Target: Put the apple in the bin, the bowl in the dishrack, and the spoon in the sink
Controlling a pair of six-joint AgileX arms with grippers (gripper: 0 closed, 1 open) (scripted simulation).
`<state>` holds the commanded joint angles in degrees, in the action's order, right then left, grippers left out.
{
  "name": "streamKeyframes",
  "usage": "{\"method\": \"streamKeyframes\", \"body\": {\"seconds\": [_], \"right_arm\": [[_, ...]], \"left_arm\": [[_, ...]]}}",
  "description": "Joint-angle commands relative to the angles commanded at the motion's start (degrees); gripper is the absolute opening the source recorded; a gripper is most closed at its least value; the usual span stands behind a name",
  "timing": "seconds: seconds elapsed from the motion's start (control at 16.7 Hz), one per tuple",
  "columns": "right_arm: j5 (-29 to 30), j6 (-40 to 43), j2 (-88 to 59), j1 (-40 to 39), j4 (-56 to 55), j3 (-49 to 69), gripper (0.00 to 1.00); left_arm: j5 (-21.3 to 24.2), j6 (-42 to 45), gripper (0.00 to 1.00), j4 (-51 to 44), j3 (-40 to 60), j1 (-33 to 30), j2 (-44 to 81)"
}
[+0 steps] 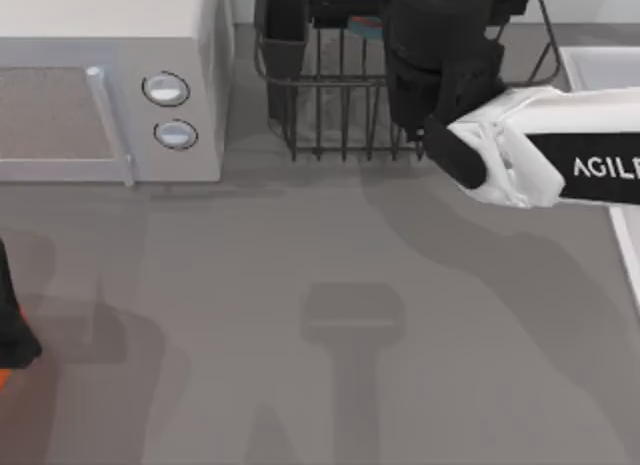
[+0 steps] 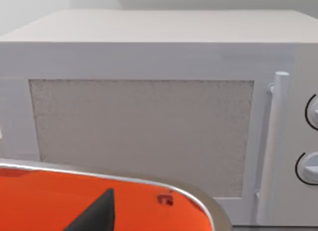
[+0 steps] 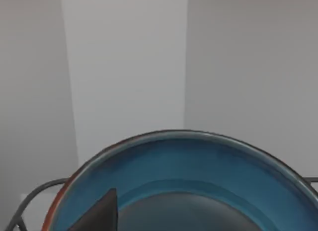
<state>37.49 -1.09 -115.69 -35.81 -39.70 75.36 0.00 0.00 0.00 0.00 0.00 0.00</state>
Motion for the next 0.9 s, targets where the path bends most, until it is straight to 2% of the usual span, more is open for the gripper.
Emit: {"method": "streamKeyframes", "body": {"seconds": [0.18,0.42,0.9], "right_arm": [[-2.3,-0.2,6.2,2.3,2.0,-4.3,1.0],[-7.6,0.0,22.6,7.6,7.7,-15.0,1.0],[-22.4,1.6,74.9,21.9,25.5,-47.1,1.0]], "left_arm": [[0.0,0.0,1.0,0.0,0.0,0.0,0.0],[0.0,0.0,1.0,0.0,0.0,0.0,0.0],[0.0,0.0,1.0,0.0,0.0,0.0,0.0]]}}
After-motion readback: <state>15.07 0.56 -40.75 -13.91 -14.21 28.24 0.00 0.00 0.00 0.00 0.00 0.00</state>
